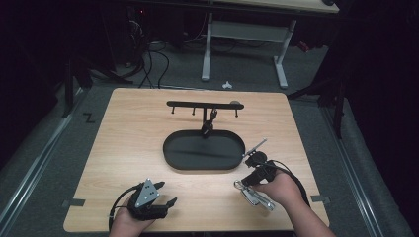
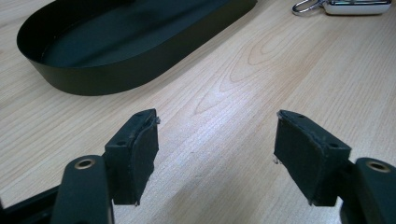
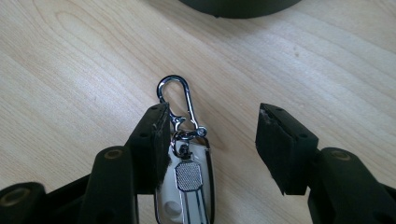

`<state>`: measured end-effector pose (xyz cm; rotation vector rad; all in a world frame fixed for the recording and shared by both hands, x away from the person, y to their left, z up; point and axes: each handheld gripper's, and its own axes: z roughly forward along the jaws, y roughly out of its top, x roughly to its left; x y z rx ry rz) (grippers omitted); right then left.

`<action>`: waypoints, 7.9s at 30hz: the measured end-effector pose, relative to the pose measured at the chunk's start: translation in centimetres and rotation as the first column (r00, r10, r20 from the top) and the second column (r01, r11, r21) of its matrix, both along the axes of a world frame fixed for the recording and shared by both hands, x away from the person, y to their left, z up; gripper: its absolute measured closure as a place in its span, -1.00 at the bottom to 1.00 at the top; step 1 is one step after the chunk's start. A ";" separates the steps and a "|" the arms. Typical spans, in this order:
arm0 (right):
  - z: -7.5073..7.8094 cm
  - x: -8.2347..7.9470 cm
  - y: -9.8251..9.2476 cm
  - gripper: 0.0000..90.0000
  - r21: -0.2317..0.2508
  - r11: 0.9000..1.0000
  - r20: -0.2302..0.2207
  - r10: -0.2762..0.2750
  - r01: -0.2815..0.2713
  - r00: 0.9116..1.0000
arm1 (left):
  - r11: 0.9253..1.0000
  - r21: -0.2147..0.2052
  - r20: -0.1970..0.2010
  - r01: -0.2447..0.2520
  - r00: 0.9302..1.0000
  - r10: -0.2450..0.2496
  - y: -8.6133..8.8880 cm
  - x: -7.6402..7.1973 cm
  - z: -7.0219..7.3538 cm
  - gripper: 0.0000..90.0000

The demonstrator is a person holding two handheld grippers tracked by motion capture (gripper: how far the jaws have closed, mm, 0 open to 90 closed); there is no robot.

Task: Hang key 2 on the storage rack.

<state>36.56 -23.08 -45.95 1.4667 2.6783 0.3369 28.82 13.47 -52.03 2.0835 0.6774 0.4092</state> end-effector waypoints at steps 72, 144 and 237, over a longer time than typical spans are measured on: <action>-2.9 1.2 1.6 0.88 -0.054 0.997 -0.088 0.047 -0.052 0.995 | 1.000 -0.005 0.001 0.002 1.000 -0.002 0.0 -0.1 0.0 -0.31; 11.2 1.7 0.1 0.92 -0.019 0.999 0.140 0.046 -0.044 0.989 | 1.000 -0.008 0.007 0.005 1.000 -0.005 0.0 -0.1 0.0 -0.32; 5.7 7.6 -1.6 0.32 0.021 0.994 0.176 -0.105 0.103 0.979 | 1.000 -0.002 -0.001 0.003 1.000 -0.003 0.2 0.0 -0.2 -0.32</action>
